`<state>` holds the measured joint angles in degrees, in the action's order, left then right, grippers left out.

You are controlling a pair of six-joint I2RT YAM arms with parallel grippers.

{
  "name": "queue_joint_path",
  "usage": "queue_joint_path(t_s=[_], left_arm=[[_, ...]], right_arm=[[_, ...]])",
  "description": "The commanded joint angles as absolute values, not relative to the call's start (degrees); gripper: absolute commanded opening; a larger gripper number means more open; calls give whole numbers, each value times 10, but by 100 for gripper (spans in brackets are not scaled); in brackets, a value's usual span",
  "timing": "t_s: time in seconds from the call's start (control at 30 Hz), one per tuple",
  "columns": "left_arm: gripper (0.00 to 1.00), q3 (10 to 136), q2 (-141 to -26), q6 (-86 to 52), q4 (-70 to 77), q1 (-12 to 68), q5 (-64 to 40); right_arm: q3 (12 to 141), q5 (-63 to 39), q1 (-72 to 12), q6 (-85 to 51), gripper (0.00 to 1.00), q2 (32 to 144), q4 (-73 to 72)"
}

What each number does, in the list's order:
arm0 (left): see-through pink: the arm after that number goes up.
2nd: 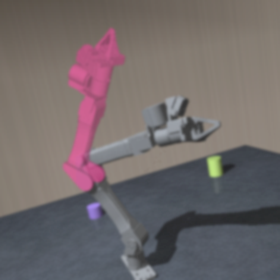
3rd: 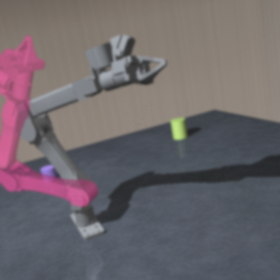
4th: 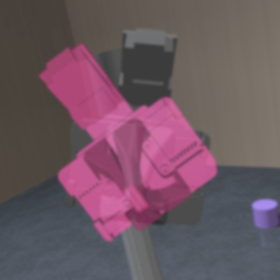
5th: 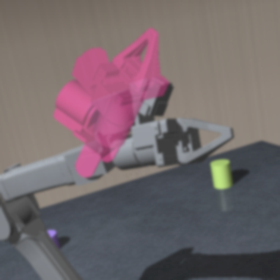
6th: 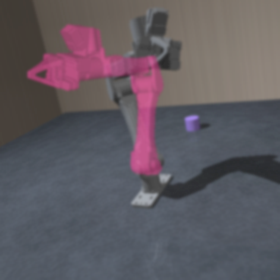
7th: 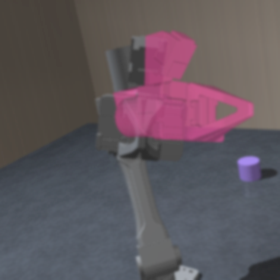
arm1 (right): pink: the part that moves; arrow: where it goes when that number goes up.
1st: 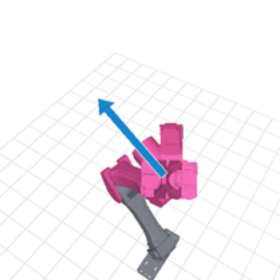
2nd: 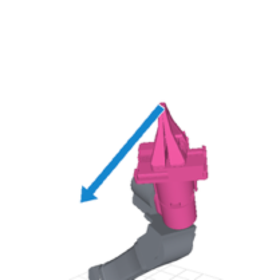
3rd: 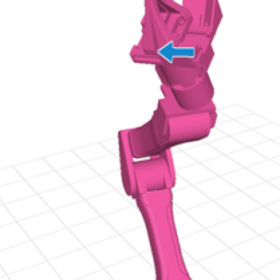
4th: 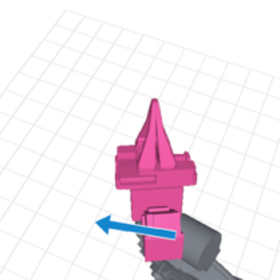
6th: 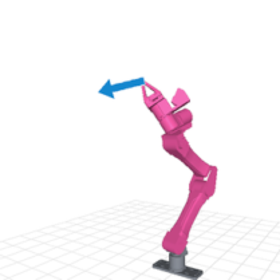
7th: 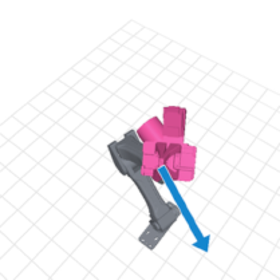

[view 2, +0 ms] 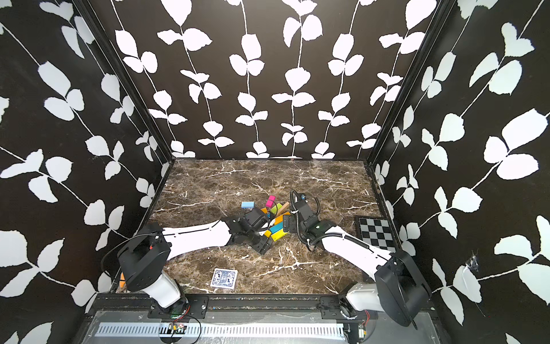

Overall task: Assemble the letter h with building blocks
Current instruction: Pick up the building block from the center of the board.

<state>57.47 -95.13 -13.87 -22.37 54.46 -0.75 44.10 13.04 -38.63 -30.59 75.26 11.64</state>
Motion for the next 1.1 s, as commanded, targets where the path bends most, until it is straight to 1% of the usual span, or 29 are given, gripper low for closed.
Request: queue_joint_path(t_s=[0.0,0.1,0.23,0.33,0.53,0.63,0.73,0.83,0.9,0.93,1.07], left_arm=[[74,590,-957,-130,-254,545,7],[70,595,-970,-129,-257,545,16],[70,603,-985,-127,-254,551,29],[67,611,-998,-126,-255,553,41],[58,630,-1027,-122,-263,554,56],[50,634,-1034,-122,-273,556,69],[46,634,-1039,-122,-279,560,82],[36,633,-1045,-127,-279,563,88],[26,628,-1040,-136,-272,565,94],[23,624,-1034,-139,-266,565,95],[14,610,-992,-156,-249,565,96]], right_arm=[[444,144,-387,-317,99,742,118],[439,144,-386,-318,99,738,111],[436,139,-382,-320,99,737,108],[434,132,-381,-322,99,736,102],[429,130,-377,-327,99,733,98],[425,132,-376,-327,99,727,98],[420,132,-372,-330,99,720,95],[415,130,-365,-336,99,718,92],[413,126,-361,-341,100,719,88],[412,125,-359,-343,100,719,88],[410,119,-355,-345,99,721,84]])
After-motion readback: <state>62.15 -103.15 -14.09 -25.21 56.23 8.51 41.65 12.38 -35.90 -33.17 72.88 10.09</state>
